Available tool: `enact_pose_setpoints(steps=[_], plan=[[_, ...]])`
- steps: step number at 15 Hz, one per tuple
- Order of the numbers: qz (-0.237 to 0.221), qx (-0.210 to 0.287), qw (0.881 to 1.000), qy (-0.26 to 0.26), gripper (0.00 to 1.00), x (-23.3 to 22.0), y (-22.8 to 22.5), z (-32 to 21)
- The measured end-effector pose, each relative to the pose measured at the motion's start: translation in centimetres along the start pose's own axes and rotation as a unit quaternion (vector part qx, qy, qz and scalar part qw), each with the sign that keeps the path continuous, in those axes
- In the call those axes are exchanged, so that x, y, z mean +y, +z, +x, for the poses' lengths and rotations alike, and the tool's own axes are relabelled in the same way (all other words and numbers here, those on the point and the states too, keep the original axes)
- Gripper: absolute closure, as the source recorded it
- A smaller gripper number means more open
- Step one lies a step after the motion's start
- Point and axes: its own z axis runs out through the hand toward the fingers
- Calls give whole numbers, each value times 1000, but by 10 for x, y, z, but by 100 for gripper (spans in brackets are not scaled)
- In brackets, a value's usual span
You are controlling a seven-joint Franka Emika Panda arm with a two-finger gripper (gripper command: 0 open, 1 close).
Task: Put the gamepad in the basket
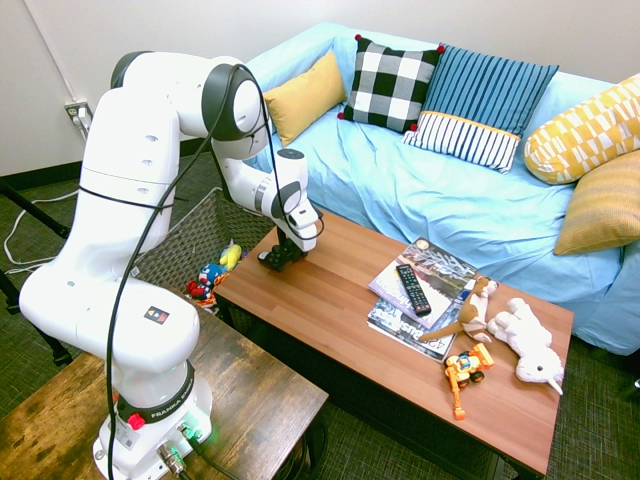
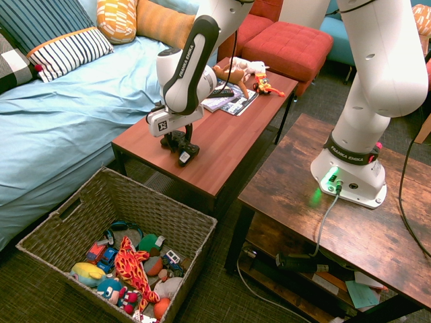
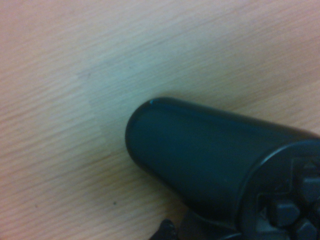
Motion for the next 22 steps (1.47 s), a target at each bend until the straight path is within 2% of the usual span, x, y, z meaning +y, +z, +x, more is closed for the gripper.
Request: enact_pose_setpoints(steps=[5,10,12,15,18,22], plan=[[30,-6,999,-16,100,-14,-48,-8],[36,-16,998,-52,100,-29,-81,-50],[39,-19,996,-74,100,-41,-91,-80],[43,-11,992,-115,100,-62,-100,-152],[34,-4,987,-158,100,-79,-76,-224],[-7,-7,981,-193,100,-95,6,-282]])
